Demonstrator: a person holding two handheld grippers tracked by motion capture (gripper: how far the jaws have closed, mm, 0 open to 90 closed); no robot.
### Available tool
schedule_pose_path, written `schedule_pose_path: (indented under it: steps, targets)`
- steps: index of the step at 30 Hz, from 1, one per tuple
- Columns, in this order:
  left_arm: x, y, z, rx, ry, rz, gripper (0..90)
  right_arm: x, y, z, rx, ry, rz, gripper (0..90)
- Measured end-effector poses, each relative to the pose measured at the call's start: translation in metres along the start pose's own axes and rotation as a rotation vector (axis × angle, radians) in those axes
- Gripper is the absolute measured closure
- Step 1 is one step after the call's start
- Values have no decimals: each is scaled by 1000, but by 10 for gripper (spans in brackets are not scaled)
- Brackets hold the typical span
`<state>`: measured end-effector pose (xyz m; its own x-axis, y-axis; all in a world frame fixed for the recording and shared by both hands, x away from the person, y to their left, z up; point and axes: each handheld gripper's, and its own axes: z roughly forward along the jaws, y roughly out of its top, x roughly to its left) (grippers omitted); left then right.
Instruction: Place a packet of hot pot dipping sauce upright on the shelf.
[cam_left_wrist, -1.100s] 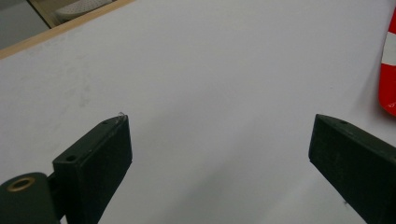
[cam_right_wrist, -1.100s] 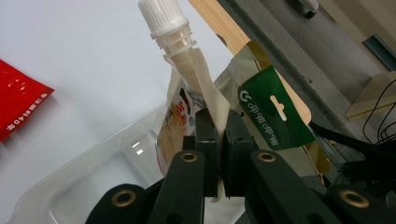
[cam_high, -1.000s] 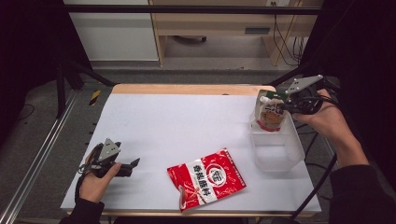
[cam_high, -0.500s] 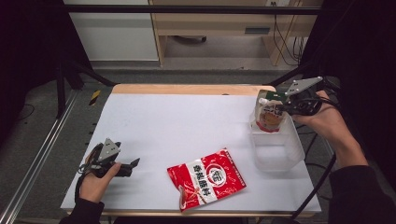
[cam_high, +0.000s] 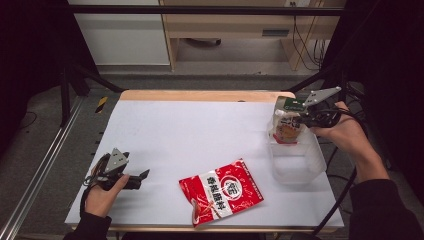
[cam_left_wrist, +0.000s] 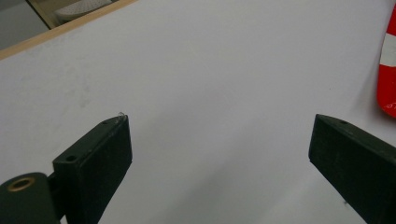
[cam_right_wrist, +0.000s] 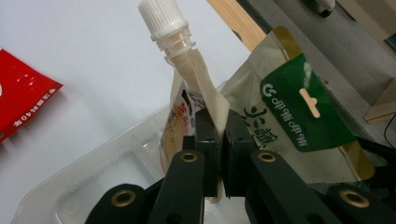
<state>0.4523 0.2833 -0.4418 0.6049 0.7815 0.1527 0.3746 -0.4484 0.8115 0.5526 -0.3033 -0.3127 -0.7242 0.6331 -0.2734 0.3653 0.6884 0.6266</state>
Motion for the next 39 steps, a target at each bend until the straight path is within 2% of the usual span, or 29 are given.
schedule_pose_path:
  steps: [14,32,39]
  targets:
    - [-1,0,1,3,-4,4,61,3,-9,14,10,22,35,871]
    - [-1,0,1,7,-5,4,62,5,-12,19,1,42,42,869]
    - [-1,0,1,9,-7,6,61,6,-19,26,23,49,61,863]
